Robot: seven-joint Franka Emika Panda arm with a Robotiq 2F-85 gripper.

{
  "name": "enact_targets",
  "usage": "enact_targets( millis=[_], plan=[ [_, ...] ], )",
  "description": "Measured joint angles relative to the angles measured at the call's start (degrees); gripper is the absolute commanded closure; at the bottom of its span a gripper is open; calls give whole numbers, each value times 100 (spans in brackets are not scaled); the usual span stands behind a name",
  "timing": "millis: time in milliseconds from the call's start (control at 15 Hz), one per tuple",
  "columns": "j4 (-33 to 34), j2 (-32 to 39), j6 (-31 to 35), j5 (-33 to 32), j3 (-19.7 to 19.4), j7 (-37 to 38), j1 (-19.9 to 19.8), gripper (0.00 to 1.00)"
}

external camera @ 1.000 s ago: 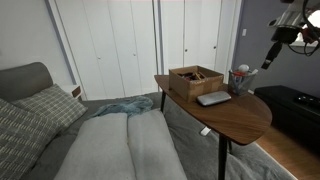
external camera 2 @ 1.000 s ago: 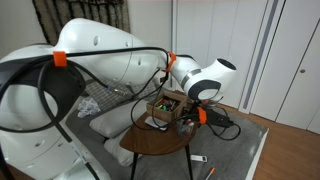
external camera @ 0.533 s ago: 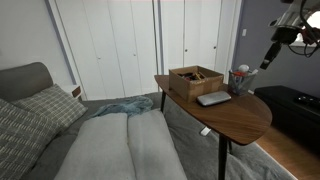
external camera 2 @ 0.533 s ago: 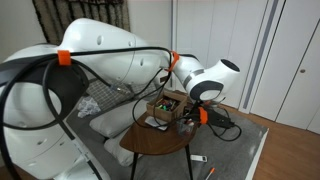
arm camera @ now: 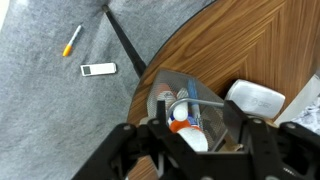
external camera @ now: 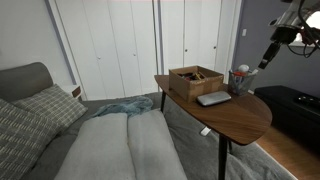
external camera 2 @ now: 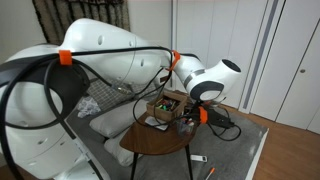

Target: Take the white marker out of the penholder and put it on the table

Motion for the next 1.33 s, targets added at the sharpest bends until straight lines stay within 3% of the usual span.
enact_targets(
  millis=[600,667,733,933,1333],
  plan=[
    [392,679,144,316,95,0,-3,41],
    [450,764,144,326,129,0,-6,16],
    [487,815,144,327,170,0,-11,16],
    [505,793,137,297,281,-38,-59,1],
    [502,691,7,114,293,-180,-379,0]
  ],
)
